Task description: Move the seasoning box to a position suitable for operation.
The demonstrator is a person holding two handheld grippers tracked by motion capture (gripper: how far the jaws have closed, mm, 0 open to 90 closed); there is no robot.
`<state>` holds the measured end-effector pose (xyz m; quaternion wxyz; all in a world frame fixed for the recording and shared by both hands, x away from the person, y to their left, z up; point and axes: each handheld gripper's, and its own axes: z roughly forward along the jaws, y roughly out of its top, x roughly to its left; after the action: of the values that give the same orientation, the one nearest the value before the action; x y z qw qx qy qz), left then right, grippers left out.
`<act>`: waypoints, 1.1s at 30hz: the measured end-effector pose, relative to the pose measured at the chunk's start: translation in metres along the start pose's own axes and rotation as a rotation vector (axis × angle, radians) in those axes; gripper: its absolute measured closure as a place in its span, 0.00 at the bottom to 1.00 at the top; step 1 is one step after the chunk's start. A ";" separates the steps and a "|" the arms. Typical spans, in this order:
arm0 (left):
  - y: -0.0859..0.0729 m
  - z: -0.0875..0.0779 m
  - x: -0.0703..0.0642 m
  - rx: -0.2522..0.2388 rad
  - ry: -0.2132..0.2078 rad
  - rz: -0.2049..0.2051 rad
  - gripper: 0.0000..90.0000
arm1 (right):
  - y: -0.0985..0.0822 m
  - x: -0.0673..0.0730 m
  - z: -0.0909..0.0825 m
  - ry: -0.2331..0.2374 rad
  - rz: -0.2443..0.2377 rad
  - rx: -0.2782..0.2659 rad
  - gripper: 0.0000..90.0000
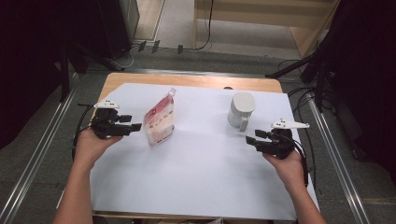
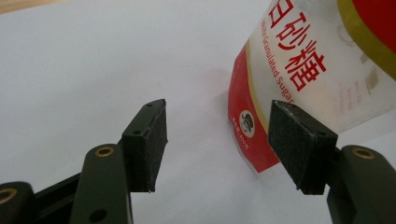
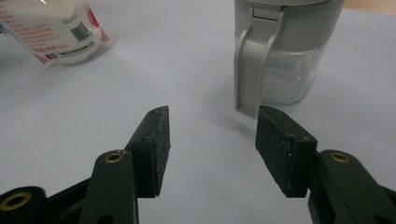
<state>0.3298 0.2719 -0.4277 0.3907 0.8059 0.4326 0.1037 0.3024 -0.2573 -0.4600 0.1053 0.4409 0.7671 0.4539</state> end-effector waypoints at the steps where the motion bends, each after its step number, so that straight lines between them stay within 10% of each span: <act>1: 0.000 0.000 0.000 0.002 0.002 0.000 0.43 | 0.000 0.000 0.000 0.002 0.000 -0.001 0.51; 18: 0.005 -0.004 -0.003 0.004 0.016 0.052 0.39 | 0.011 -0.002 -0.005 -0.053 0.035 0.002 0.23; 33: 0.009 0.004 -0.002 0.036 -0.059 0.090 0.38 | 0.032 0.000 0.012 -0.089 0.082 0.016 0.06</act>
<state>0.3361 0.2650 -0.4241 0.3836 0.8341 0.3862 0.0896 0.3277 -0.2442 -0.4419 0.1172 0.4926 0.7465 0.4318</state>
